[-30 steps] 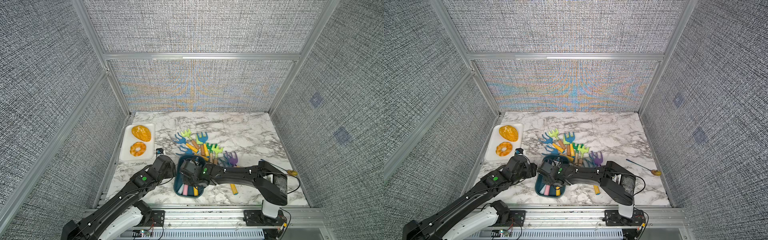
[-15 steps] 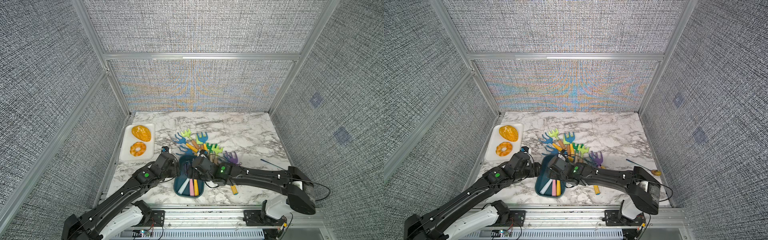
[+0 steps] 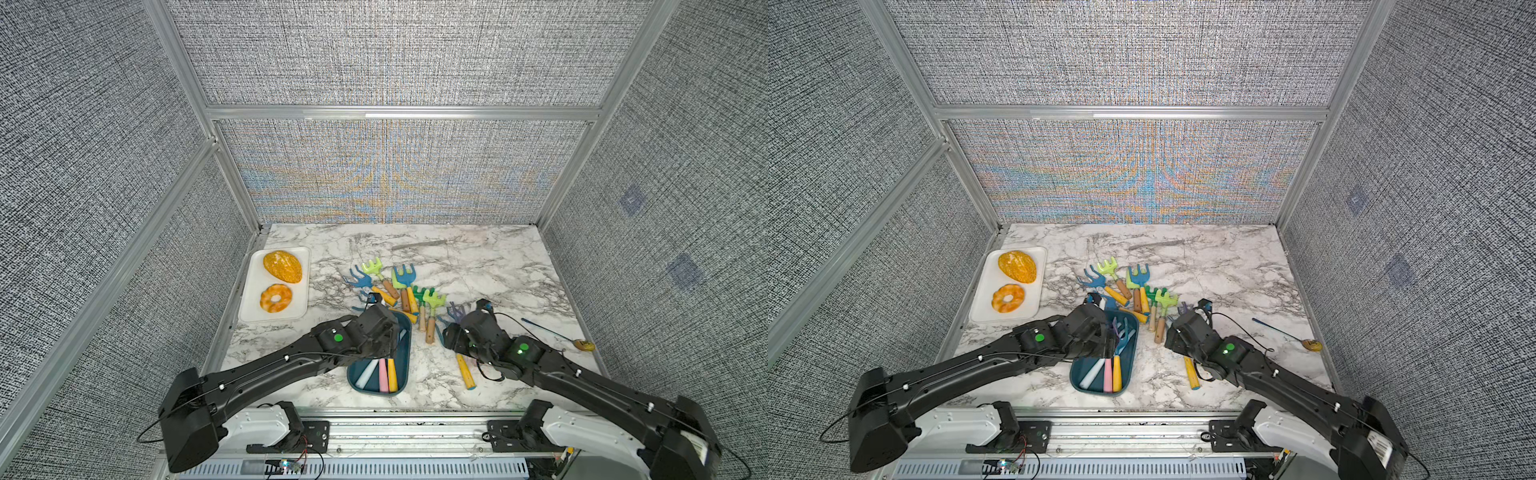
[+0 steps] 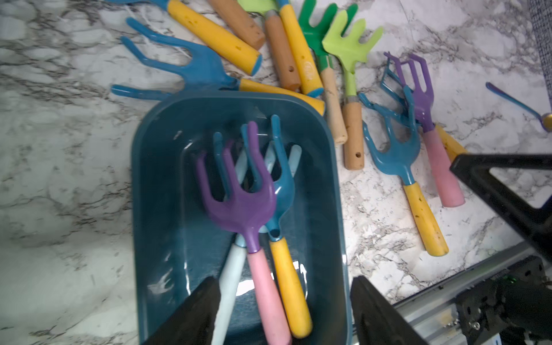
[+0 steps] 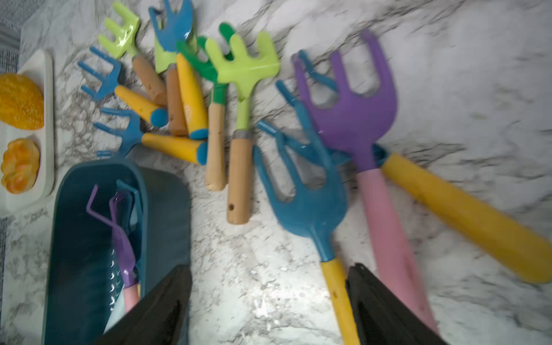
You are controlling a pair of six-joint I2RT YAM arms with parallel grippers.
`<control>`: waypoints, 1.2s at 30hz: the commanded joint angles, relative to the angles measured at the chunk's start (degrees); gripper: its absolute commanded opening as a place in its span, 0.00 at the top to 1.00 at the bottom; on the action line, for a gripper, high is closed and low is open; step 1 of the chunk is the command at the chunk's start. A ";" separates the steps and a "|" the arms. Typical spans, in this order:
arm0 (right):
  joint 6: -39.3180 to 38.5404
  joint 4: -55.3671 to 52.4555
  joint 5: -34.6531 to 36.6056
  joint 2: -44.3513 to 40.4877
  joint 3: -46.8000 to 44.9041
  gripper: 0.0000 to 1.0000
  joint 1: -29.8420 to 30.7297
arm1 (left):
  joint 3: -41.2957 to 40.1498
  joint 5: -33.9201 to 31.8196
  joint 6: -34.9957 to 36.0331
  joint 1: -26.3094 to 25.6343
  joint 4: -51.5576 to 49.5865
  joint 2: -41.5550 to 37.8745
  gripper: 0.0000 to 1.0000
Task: Put the rake into the storage box
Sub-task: Pick up the rake at the center of the board.
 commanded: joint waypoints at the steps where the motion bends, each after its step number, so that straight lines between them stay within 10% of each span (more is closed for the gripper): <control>1: -3.39 -2.12 0.75 -5.50 -2.28 0.13 -5.80 | 3.63 -0.11 -2.63 -2.89 1.56 5.31 0.27; 10: -4.18 -5.91 4.56 -10.47 -4.15 0.06 -19.65 | 16.88 3.02 -6.76 -9.93 3.53 23.97 0.25; 26: -5.24 -3.83 5.12 -12.91 -4.91 0.01 -25.60 | 37.22 5.60 -8.63 -12.46 -1.27 48.77 0.26; 36: -6.95 -1.92 1.52 -12.91 -5.85 0.01 -28.58 | 43.79 2.28 -8.01 -12.55 -9.06 55.62 0.49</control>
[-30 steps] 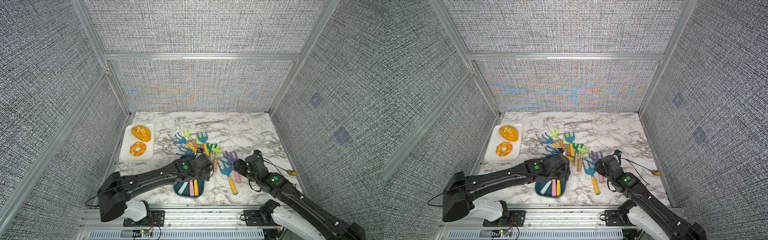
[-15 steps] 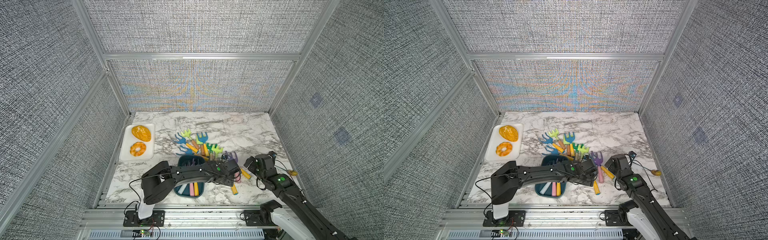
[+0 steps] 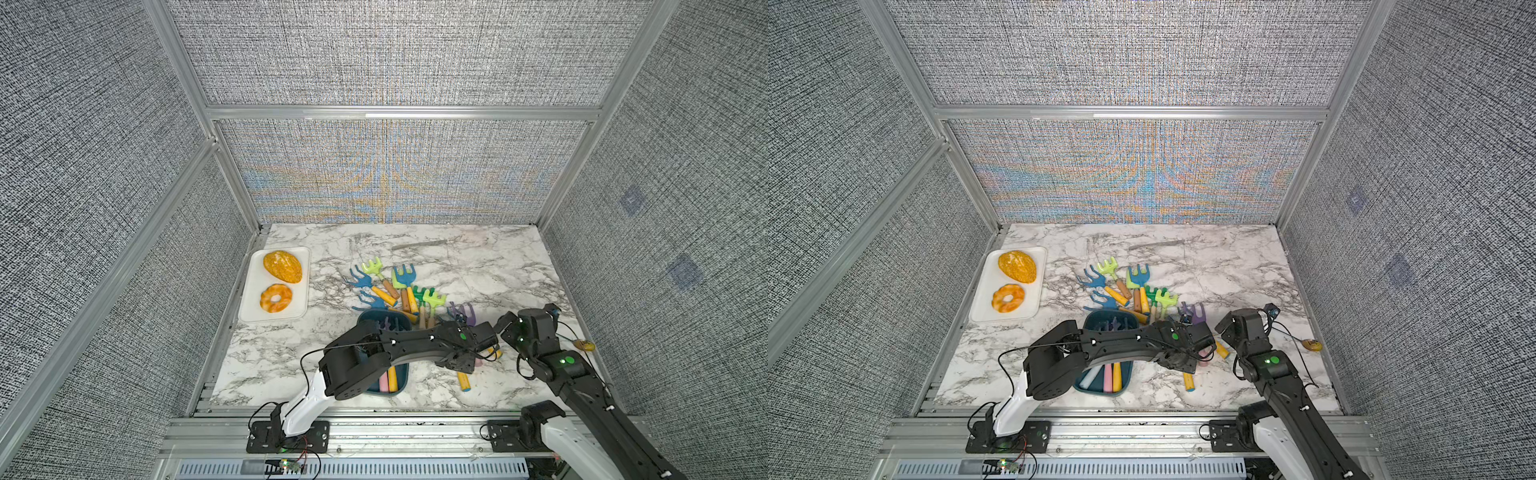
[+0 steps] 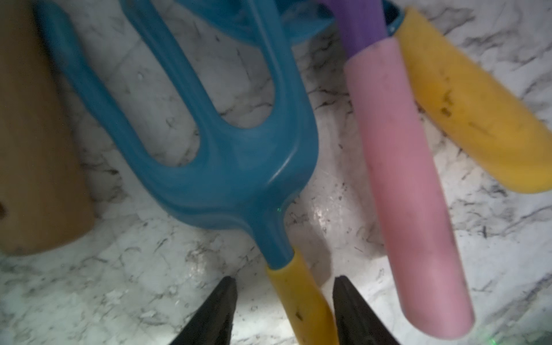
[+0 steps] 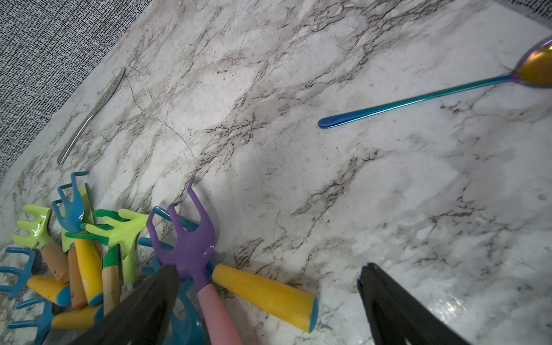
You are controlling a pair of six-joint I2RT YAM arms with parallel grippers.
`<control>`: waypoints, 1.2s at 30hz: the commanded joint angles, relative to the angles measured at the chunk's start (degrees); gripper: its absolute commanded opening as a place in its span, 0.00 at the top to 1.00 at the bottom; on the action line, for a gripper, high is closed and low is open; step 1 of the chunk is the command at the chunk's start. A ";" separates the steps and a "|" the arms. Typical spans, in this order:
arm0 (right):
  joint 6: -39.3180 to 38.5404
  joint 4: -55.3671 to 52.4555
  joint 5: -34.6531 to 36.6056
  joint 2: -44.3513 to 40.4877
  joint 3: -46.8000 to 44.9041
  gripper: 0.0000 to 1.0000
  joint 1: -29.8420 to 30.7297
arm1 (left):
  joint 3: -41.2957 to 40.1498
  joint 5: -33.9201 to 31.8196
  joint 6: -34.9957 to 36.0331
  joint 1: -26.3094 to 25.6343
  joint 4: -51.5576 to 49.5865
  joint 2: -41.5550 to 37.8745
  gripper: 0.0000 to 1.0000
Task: Put the rake into the storage box
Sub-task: Pick up the rake at the center of the board, then place the rake in the storage box.
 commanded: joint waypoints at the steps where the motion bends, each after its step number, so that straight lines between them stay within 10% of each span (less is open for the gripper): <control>1: -1.10 1.42 -1.75 0.19 -0.34 0.01 -0.70 | 0.35 -1.60 0.45 0.00 -3.72 0.87 0.51; 14: -2.08 2.16 -4.08 0.33 -0.63 0.01 -1.72 | 1.20 -3.71 2.58 -0.15 -5.29 -0.59 0.90; 36: -2.32 1.33 -10.05 0.46 0.45 0.01 -1.81 | -21.00 -15.12 4.92 -0.50 -10.49 -29.74 1.00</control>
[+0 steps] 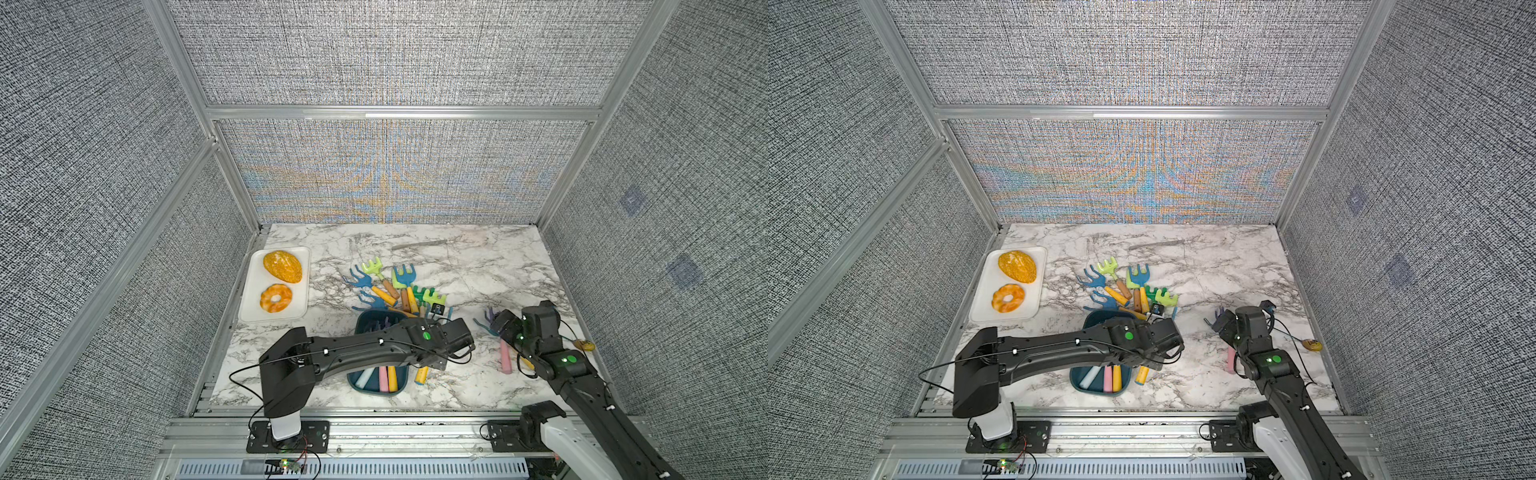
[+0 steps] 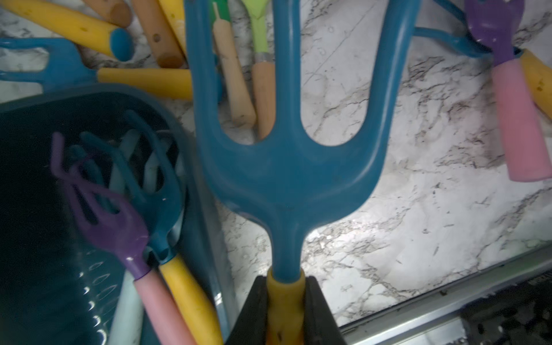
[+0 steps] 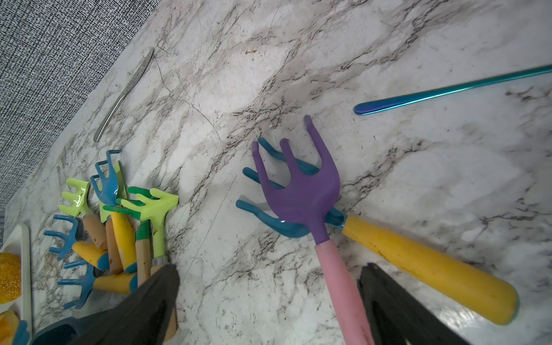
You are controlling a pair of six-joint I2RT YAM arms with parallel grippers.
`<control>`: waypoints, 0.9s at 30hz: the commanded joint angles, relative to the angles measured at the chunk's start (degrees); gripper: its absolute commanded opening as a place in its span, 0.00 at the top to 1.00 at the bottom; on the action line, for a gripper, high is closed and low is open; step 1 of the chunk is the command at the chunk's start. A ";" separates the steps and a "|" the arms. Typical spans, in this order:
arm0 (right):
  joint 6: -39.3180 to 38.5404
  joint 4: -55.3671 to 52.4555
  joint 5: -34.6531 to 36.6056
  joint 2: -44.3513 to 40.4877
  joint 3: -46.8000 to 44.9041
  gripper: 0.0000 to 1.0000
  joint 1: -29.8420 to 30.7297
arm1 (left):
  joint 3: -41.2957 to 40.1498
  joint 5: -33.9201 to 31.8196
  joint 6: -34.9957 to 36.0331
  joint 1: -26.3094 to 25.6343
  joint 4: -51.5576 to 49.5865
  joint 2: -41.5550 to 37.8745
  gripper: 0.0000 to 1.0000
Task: Put the rake into the storage box
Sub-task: Place the rake in the storage box.
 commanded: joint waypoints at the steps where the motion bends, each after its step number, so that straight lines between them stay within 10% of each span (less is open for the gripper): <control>1: -0.61 0.55 -2.16 0.14 -0.49 0.01 -0.03 | -3.46 -4.81 0.75 0.32 -4.31 -3.08 1.00; 27: -9.81 5.43 -17.10 -2.28 -3.20 0.01 0.01 | -25.56 -0.58 6.03 11.97 6.55 -13.59 1.00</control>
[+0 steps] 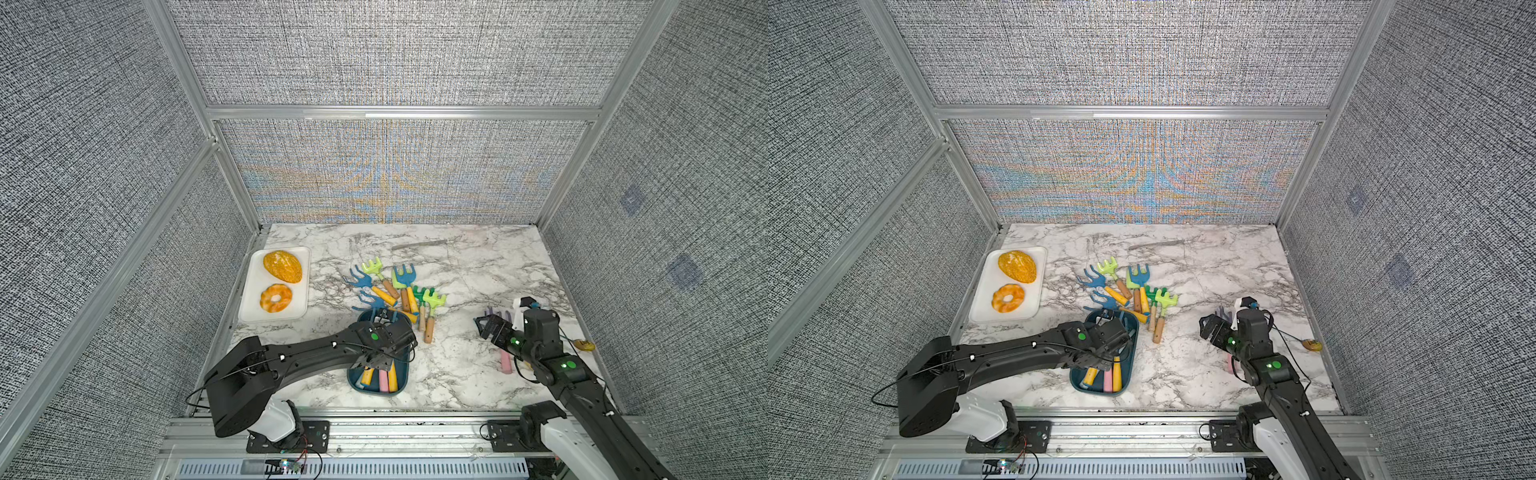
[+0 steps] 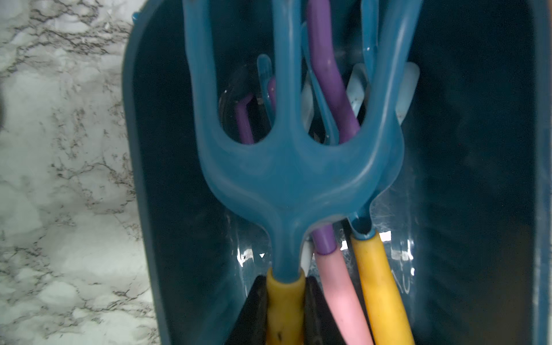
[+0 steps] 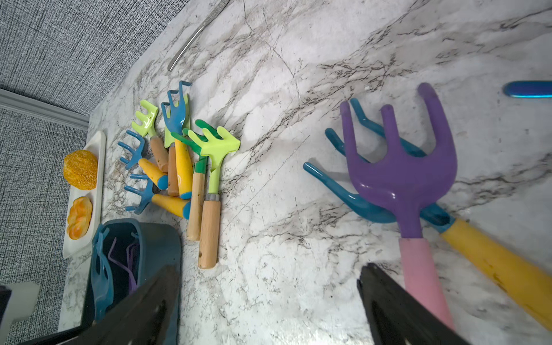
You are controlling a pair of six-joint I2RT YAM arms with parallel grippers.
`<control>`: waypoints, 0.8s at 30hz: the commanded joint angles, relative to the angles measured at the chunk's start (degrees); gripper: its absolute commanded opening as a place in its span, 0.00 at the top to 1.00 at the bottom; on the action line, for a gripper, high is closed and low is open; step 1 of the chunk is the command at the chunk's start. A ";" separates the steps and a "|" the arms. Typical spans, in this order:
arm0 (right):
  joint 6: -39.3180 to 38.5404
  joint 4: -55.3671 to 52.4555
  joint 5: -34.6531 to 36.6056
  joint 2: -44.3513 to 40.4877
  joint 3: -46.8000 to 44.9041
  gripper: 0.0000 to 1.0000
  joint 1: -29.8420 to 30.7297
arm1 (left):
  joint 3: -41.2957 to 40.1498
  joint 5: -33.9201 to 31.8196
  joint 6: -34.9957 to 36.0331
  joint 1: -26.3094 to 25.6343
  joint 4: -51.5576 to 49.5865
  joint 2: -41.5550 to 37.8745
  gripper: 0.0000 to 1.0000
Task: Put the rake into the storage box
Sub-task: Place the rake in the storage box.
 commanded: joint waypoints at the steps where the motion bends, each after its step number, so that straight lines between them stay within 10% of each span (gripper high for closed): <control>1: -0.62 -0.12 -0.25 0.54 -0.12 0.01 0.07 | -0.26 0.44 0.45 0.53 1.75 0.51 1.00; 24: 1.47 -2.26 1.87 0.88 -0.36 0.01 0.03 | -2.43 -1.05 -1.66 0.59 -3.40 -8.09 0.66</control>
